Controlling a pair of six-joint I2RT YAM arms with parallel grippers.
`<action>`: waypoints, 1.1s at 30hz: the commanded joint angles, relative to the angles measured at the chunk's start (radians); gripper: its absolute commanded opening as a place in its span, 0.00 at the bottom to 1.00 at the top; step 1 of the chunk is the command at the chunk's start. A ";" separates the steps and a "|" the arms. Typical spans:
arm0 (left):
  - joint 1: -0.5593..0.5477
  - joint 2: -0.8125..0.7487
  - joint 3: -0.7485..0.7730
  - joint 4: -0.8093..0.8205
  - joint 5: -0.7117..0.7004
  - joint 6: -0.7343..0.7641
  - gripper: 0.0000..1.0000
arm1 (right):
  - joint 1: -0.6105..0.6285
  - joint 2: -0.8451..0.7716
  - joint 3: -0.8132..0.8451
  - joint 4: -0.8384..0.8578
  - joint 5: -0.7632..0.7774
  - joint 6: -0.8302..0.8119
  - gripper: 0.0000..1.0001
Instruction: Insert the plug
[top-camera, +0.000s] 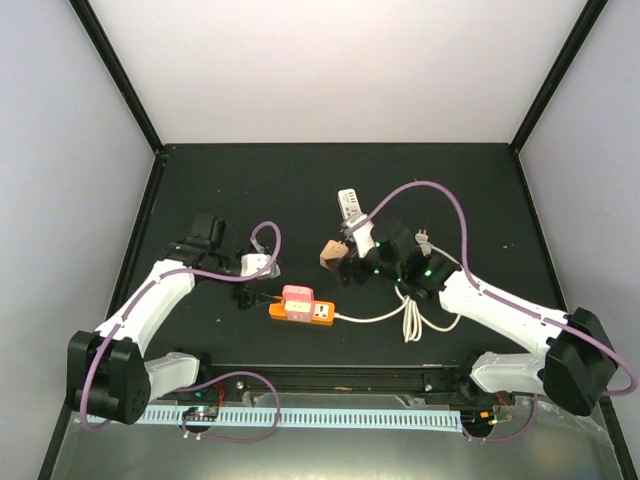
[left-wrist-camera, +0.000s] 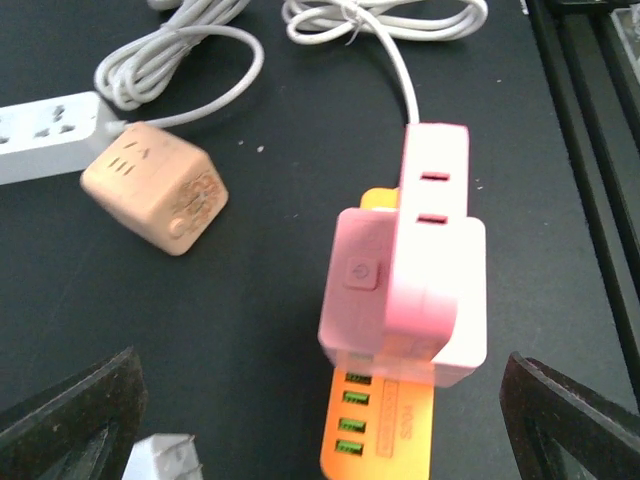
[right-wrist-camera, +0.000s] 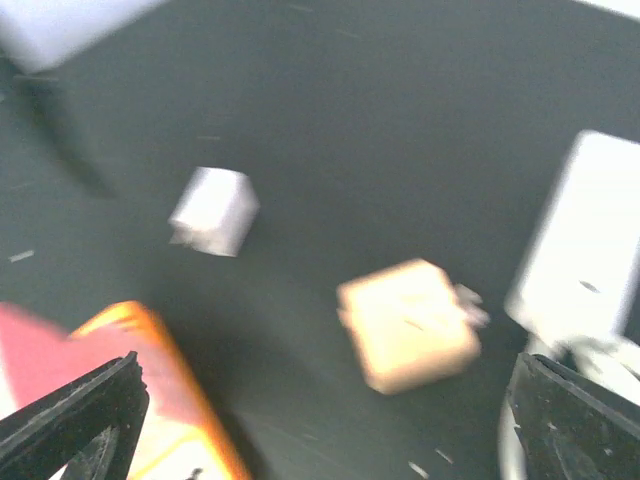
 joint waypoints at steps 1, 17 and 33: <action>0.071 0.026 0.087 -0.094 0.004 0.055 0.99 | -0.137 0.022 -0.002 -0.223 0.218 0.346 1.00; 0.163 0.243 0.156 0.020 -0.088 0.119 0.98 | -0.200 0.105 -0.144 -0.406 0.244 0.700 0.73; 0.188 0.190 0.127 -0.002 -0.096 0.162 0.97 | -0.487 0.152 -0.124 -0.433 0.438 0.684 0.54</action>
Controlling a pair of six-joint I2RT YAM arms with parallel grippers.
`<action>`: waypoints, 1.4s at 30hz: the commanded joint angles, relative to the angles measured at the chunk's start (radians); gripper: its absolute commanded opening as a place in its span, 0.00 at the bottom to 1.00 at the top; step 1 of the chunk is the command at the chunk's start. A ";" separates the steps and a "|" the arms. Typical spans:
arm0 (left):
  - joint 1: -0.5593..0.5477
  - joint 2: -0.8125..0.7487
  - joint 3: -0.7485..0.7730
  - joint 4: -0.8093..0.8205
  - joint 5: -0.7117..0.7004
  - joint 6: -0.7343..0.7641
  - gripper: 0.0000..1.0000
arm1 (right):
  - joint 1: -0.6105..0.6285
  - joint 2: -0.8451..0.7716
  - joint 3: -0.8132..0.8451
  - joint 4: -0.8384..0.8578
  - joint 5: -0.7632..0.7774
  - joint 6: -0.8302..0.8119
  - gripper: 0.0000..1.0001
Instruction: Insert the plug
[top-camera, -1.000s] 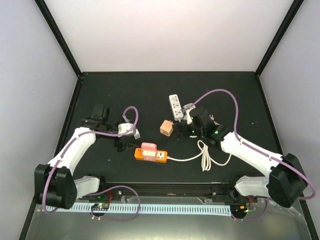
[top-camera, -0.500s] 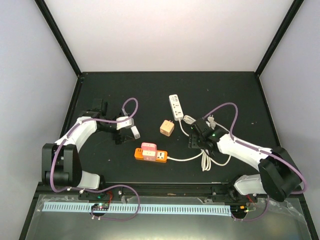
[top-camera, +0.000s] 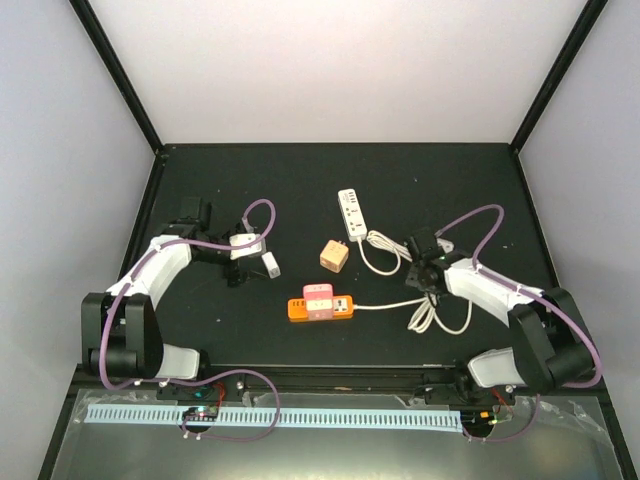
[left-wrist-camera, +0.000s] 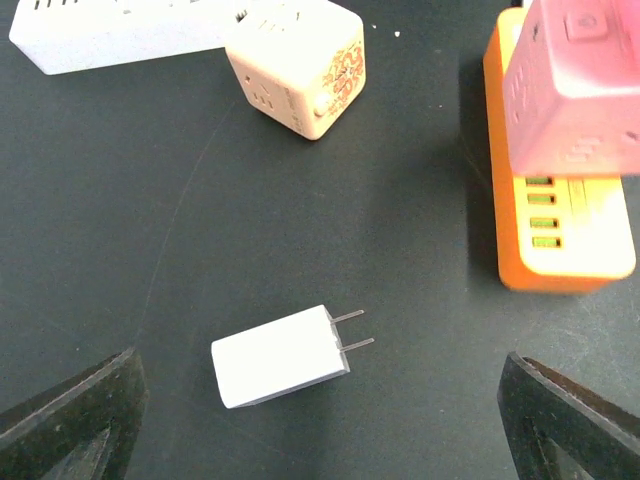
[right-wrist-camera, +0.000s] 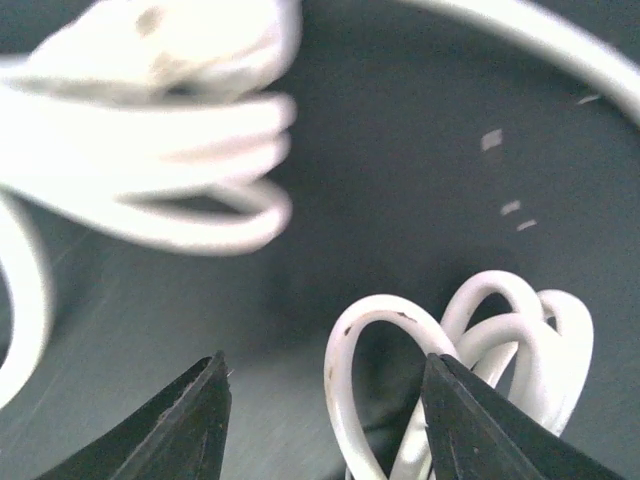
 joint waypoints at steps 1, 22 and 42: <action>0.017 -0.026 -0.003 -0.024 0.013 0.044 0.97 | -0.139 0.016 0.025 0.004 0.081 -0.040 0.53; 0.078 -0.007 0.033 -0.098 0.038 0.093 0.97 | -0.178 0.270 0.552 0.044 -0.021 -0.284 0.60; 0.114 -0.042 0.046 -0.139 0.043 0.104 0.97 | 0.053 0.972 1.229 -0.222 -0.202 -0.515 0.87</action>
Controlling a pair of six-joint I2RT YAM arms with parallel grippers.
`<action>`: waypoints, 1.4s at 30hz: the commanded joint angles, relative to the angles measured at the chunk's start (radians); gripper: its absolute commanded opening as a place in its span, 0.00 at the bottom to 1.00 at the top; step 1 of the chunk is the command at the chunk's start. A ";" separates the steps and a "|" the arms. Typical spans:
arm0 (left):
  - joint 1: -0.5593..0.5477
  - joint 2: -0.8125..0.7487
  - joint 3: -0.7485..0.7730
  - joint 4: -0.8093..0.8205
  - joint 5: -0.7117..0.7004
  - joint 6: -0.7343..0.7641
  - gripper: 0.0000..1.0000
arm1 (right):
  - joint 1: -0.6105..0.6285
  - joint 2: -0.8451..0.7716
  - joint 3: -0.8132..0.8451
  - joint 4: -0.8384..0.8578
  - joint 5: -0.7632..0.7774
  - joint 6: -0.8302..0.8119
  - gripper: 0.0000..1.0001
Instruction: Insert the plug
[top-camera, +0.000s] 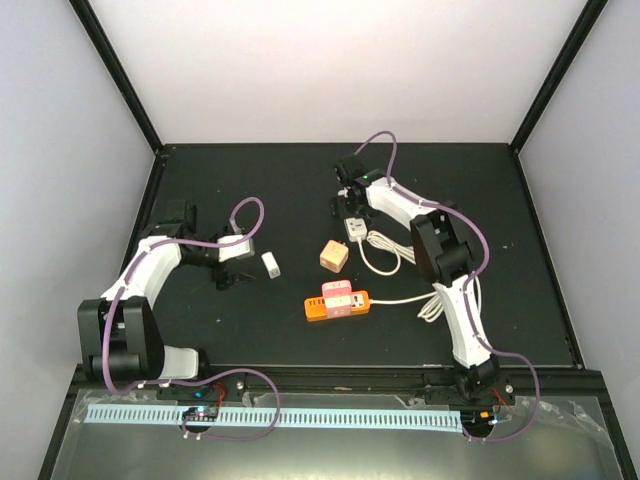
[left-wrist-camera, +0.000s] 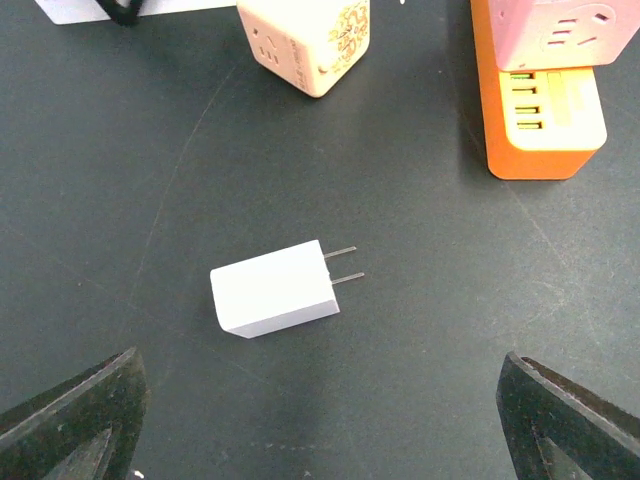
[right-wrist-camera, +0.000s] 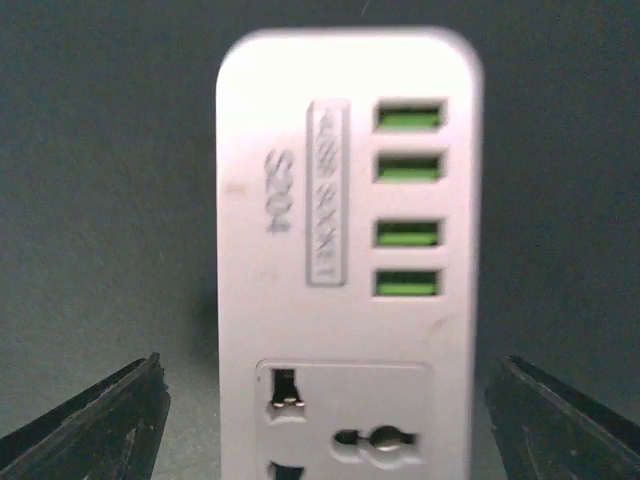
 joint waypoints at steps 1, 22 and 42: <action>0.016 -0.017 0.040 -0.025 0.038 0.020 0.97 | 0.028 0.053 0.042 -0.081 -0.007 -0.057 0.84; 0.048 -0.020 0.036 -0.072 0.063 0.073 0.96 | 0.319 0.055 0.076 -0.119 -0.194 -0.437 0.75; 0.114 0.029 0.122 -0.121 0.088 0.074 0.95 | 0.574 -0.537 -0.485 0.192 0.045 -0.046 0.83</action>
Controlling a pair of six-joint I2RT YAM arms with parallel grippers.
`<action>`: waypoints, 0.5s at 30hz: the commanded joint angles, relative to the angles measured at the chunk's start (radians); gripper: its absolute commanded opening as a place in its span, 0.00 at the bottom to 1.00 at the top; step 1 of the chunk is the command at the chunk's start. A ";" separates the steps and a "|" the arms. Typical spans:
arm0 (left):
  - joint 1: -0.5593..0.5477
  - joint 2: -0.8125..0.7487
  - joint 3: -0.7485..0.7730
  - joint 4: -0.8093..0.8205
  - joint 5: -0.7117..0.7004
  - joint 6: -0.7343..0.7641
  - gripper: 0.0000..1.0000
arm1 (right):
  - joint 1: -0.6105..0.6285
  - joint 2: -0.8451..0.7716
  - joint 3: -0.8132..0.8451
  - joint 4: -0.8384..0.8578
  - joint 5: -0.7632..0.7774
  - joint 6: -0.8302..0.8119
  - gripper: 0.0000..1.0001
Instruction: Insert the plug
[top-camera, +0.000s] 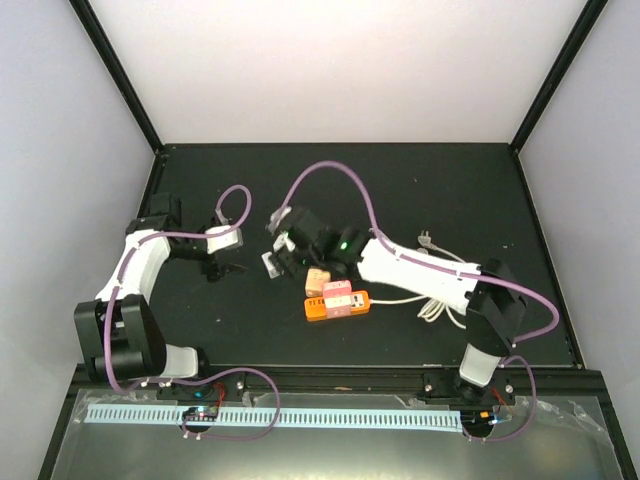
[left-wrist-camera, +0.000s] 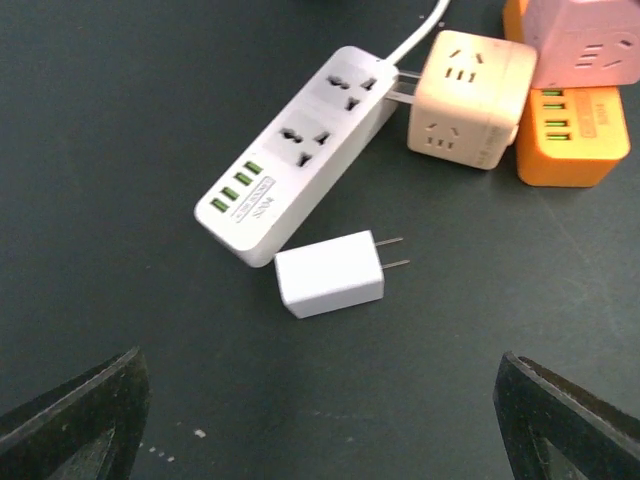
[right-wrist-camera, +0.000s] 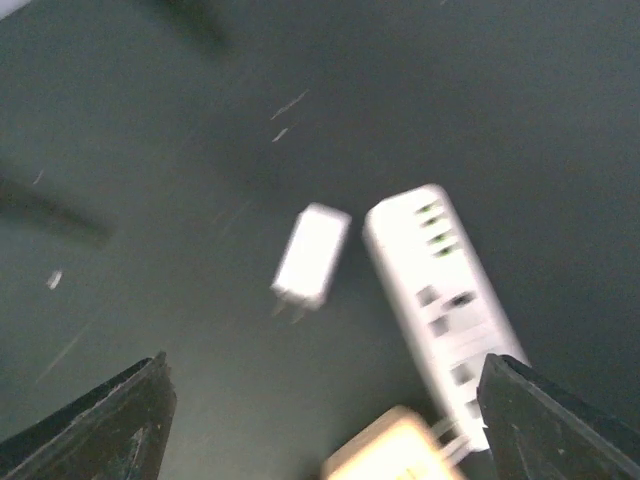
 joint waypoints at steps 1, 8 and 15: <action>0.036 0.027 0.056 -0.045 0.046 0.028 0.95 | 0.109 -0.002 -0.161 0.052 -0.059 0.095 0.82; 0.057 0.028 0.070 -0.063 0.047 0.039 0.95 | 0.184 0.025 -0.282 0.047 -0.044 0.201 0.78; 0.066 0.013 0.080 -0.076 0.048 0.039 0.95 | 0.218 0.009 -0.365 0.025 0.047 0.255 0.75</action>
